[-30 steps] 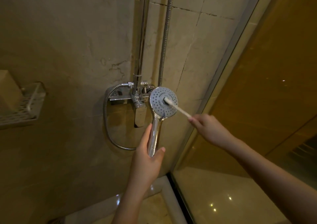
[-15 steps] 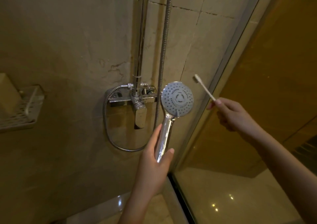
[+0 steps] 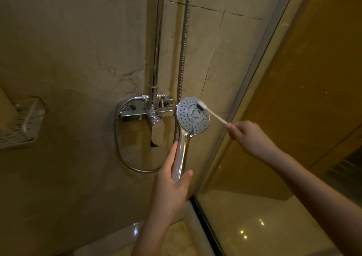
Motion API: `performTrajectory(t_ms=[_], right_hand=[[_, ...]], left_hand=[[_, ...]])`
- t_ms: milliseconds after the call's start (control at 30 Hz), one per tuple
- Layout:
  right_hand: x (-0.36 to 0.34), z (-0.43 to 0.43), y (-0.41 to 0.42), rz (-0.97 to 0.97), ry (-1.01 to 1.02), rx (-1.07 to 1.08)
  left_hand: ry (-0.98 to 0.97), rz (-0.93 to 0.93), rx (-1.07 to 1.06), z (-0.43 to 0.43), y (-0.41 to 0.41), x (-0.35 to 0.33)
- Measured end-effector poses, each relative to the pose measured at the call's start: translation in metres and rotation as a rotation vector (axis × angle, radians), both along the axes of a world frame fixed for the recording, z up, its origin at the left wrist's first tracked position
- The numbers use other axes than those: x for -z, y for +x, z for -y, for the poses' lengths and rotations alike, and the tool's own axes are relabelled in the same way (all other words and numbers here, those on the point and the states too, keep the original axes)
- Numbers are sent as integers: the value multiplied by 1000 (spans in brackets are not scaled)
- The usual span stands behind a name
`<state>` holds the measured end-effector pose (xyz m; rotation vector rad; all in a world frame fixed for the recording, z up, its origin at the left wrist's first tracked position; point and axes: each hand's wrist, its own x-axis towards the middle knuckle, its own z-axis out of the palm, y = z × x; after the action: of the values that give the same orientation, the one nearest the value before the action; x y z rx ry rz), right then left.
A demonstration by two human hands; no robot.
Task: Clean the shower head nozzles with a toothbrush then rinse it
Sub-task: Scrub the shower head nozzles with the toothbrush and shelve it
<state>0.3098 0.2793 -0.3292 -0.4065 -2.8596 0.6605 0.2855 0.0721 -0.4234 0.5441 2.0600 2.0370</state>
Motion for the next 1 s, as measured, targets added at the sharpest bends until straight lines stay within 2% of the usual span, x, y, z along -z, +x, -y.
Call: performTrajectory(t_ms=[167,300,433,600,700,800,933,1000], right_hand=[[13,12,-1,81,47,-52],[5,3,-6,13,-54,32],[16,14,2,67,-4,-51],[4,-8,4,-46,-45,17],[7,-8,13,-6,19,-2],[2,-22,18,-49,1,72],[15,-15,30,38,20,2],[11,-22,32,-2,3,33]], left_hand=[[-23,-10,-19,6,1,2],[-37,-14,-3,3,-1,3],[-39,-50,-5,2,1,3],[-50,-44,39,-7,8,3],[-35,-30,47,-10,10,2],[-49,-30,69,-14,11,1],[-66,-36,72,-17,15,-3],[-68,-53,84,-20,13,-5]])
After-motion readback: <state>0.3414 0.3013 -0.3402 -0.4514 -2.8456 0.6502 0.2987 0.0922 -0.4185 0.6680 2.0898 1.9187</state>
